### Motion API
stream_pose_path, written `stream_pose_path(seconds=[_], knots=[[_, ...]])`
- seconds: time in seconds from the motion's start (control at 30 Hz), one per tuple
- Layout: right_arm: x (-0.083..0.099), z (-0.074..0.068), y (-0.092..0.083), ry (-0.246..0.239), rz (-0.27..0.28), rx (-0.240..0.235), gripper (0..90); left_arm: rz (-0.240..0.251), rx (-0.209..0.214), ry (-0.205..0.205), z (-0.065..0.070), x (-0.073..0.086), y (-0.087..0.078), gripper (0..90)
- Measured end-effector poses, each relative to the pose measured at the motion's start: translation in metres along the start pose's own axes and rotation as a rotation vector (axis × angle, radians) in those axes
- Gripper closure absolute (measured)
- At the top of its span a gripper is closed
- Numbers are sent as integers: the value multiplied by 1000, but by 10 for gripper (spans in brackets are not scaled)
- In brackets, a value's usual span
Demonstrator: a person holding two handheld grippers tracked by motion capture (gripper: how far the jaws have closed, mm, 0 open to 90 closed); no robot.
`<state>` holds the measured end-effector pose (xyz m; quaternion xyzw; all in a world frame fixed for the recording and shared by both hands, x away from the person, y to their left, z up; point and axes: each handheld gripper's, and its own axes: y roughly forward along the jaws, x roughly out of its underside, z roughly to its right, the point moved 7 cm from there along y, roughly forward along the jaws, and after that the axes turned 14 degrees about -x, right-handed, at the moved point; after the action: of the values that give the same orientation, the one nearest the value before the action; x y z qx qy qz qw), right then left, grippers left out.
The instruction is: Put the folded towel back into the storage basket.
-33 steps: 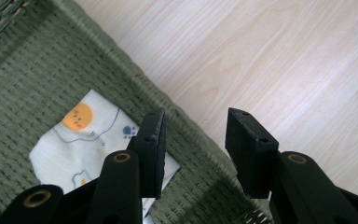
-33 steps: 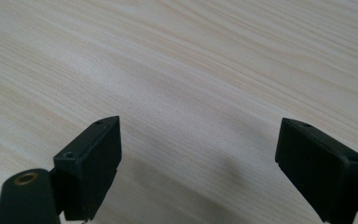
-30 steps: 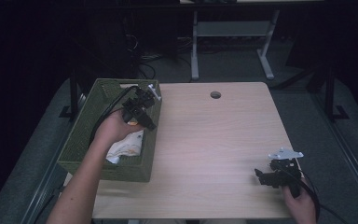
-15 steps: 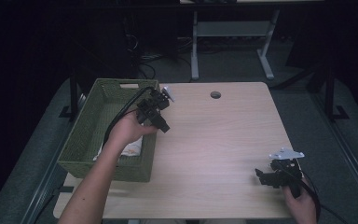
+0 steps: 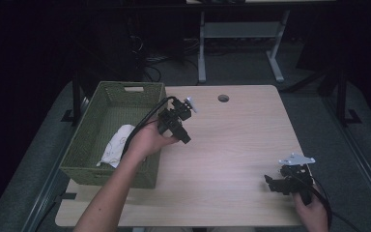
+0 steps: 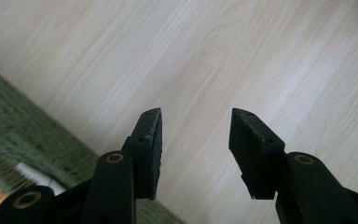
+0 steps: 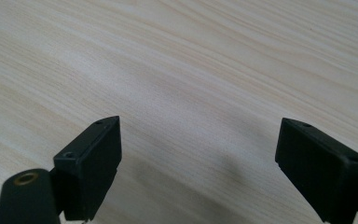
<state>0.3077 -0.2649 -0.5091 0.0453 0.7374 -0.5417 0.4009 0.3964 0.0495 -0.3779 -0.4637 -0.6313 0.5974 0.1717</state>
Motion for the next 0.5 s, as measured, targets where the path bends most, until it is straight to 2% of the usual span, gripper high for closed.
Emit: stream_pose_path(seconds=[0.23,0.5], knots=[[1,1,-1,3,2,2,142,17,10,10,18,-10,9,506],[1,2,-3,7,3,6,142,26,42,23,42,-18,20,470]])
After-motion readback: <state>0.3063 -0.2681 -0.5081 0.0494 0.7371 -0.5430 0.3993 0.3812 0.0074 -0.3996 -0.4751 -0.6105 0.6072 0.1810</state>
